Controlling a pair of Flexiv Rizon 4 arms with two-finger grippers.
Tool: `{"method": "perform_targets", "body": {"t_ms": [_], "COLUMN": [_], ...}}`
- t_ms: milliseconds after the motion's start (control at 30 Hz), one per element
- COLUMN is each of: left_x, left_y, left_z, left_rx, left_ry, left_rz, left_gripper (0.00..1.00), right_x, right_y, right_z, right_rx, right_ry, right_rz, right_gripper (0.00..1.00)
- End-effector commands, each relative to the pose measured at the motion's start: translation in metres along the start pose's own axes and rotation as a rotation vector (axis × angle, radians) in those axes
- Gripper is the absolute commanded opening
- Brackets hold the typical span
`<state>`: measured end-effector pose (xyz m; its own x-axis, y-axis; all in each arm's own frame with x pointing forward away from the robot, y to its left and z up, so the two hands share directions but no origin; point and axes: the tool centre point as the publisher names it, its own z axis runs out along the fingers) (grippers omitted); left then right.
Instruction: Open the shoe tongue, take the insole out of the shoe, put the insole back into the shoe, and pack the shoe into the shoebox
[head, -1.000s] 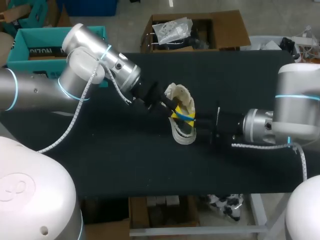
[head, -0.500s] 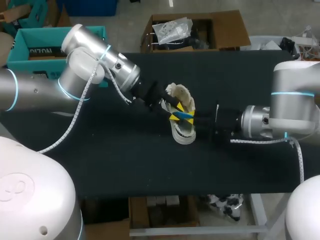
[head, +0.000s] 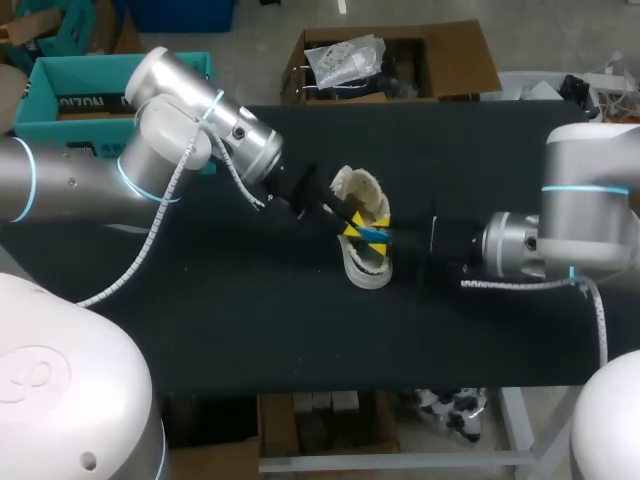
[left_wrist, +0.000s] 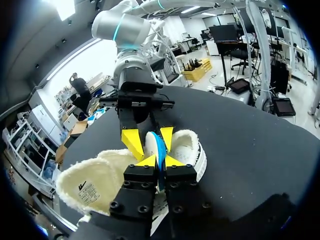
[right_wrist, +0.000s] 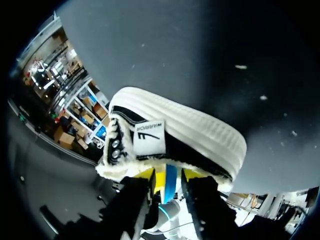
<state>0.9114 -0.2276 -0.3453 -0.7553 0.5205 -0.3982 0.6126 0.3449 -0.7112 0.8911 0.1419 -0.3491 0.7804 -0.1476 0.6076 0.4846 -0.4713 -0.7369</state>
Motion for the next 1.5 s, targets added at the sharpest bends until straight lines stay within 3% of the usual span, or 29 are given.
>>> {"method": "perform_targets", "body": {"t_ms": [33,67,233,267,300,333,367,667,1000,1067,1167,1400,1500], "left_x": [-0.002,-0.002,-0.002,-0.001,0.0,0.0,0.001,0.012,0.019,0.021,0.023,0.03,0.032], "left_y": [0.003,0.003,0.003,0.002,0.001,0.0,-0.001,-0.029,-0.044,-0.043,-0.041,-0.035,-0.032], "left_z": [0.003,0.003,0.001,-0.001,-0.004,-0.006,-0.01,-0.047,-0.082,-0.086,-0.09,-0.099,-0.104], "left_rx": [0.0,-0.001,0.0,0.002,0.006,0.001,-0.006,0.0,0.005,-0.001,-0.012,-0.024,-0.026], "left_ry": [-0.003,-0.003,-0.002,0.0,0.003,0.003,0.005,0.039,0.014,0.009,-0.004,-0.044,-0.064], "left_rz": [-0.002,-0.003,-0.02,-0.026,-0.039,-0.057,-0.076,-0.25,-0.489,-0.526,-0.57,-0.639,-0.67], "left_gripper": [0.0,0.0,0.0,0.18,0.44,0.82,1.0,1.0,1.0,1.0,1.0,1.0,1.0], "right_x": [-0.002,-0.001,-0.001,-0.001,-0.001,-0.001,-0.002,-0.012,-0.031,-0.031,-0.03,-0.023,-0.019], "right_y": [-0.011,-0.011,-0.004,-0.002,0.0,0.003,0.004,0.017,0.006,0.001,-0.011,-0.038,-0.042], "right_z": [-0.006,-0.005,0.001,0.002,0.004,0.005,0.006,0.014,0.004,0.0,-0.006,-0.017,-0.013], "right_rx": [-0.023,-0.024,-0.038,-0.044,-0.057,-0.066,-0.076,-0.167,-0.281,-0.285,-0.302,-0.33,-0.316], "right_ry": [0.003,0.001,-0.03,-0.038,-0.049,-0.057,-0.064,-0.135,-0.237,-0.246,-0.252,-0.244,-0.241], "right_rz": [-0.006,-0.006,0.018,0.025,0.034,0.041,0.048,0.085,0.131,0.13,0.109,0.05,0.027], "right_gripper": [0.07,0.0,0.0,0.0,0.0,0.0,0.0,0.0,0.0,0.28,0.49,0.48,0.37]}}
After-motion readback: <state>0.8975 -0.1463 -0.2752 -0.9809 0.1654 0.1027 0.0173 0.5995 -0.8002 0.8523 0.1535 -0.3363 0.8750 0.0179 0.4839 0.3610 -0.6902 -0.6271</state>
